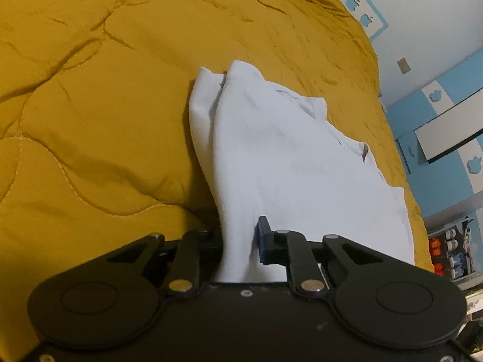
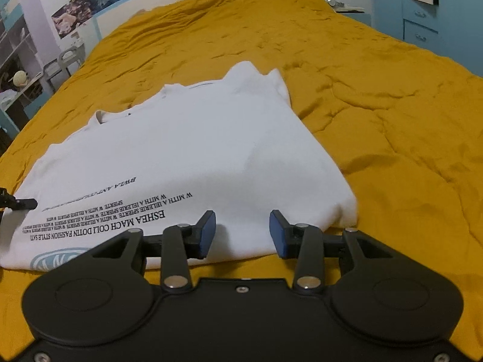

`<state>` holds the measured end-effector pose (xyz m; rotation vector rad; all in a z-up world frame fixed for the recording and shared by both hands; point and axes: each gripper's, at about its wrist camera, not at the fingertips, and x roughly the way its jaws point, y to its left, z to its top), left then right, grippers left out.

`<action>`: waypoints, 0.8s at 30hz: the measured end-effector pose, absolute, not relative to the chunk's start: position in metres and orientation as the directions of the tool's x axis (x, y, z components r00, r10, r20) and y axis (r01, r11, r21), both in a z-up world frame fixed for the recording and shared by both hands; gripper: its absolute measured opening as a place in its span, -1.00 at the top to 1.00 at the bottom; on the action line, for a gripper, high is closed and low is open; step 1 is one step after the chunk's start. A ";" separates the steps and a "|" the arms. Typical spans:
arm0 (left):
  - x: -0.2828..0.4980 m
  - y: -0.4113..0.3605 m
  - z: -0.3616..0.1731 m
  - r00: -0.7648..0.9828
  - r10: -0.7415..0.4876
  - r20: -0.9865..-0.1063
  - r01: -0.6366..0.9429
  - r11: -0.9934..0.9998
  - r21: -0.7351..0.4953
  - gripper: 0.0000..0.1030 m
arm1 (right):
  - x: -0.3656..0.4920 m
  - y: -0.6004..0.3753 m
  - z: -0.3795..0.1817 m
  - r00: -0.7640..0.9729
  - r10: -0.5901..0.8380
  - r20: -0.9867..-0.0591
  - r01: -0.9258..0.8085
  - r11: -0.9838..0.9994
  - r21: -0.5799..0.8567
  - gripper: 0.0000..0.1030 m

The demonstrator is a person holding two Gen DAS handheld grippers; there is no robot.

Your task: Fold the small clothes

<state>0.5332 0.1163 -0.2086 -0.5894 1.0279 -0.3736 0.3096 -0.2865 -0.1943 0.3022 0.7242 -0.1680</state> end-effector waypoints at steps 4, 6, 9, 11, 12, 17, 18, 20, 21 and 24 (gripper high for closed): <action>0.530 0.113 -0.203 0.486 -0.534 -0.692 0.022 0.799 -0.601 0.78 | 0.310 -0.280 -0.195 0.735 -0.084 -0.673 0.282 0.940 0.192 0.24; 0.530 0.111 -0.202 0.487 -0.529 -0.695 0.021 0.802 -0.596 0.79 | 0.309 -0.279 -0.195 0.732 -0.104 -0.673 0.310 0.931 0.194 0.24; 0.532 0.110 -0.203 0.486 -0.523 -0.700 0.018 0.807 -0.590 0.79 | 0.308 -0.275 -0.196 0.732 -0.132 -0.668 0.346 0.917 0.198 0.19; 0.532 0.109 -0.204 0.491 -0.521 -0.698 0.016 0.807 -0.590 0.79 | 0.308 -0.271 -0.197 0.733 -0.147 -0.664 0.354 0.916 0.189 0.14; 0.531 0.108 -0.203 0.494 -0.518 -0.698 0.017 0.808 -0.588 0.80 | 0.308 -0.269 -0.197 0.735 -0.156 -0.659 0.361 0.914 0.187 0.04; 0.529 0.105 -0.196 0.509 -0.507 -0.695 0.019 0.814 -0.580 0.82 | 0.309 -0.259 -0.198 0.743 -0.175 -0.647 0.373 0.909 0.183 -0.30; 0.529 0.105 -0.194 0.512 -0.508 -0.693 0.020 0.813 -0.582 0.82 | 0.309 -0.257 -0.198 0.742 -0.179 -0.646 0.373 0.911 0.176 -0.36; 0.528 0.104 -0.188 0.521 -0.509 -0.685 0.024 0.811 -0.584 0.82 | 0.310 -0.254 -0.198 0.744 -0.180 -0.643 0.370 0.913 0.173 -0.44; 0.528 0.103 -0.184 0.530 -0.510 -0.677 0.033 0.811 -0.585 0.83 | 0.310 -0.254 -0.198 0.745 -0.180 -0.642 0.370 0.913 0.173 -0.46; 0.527 0.096 -0.172 0.546 -0.518 -0.659 0.044 0.803 -0.595 0.83 | 0.308 -0.255 -0.197 0.748 -0.175 -0.641 0.370 0.911 0.183 -0.46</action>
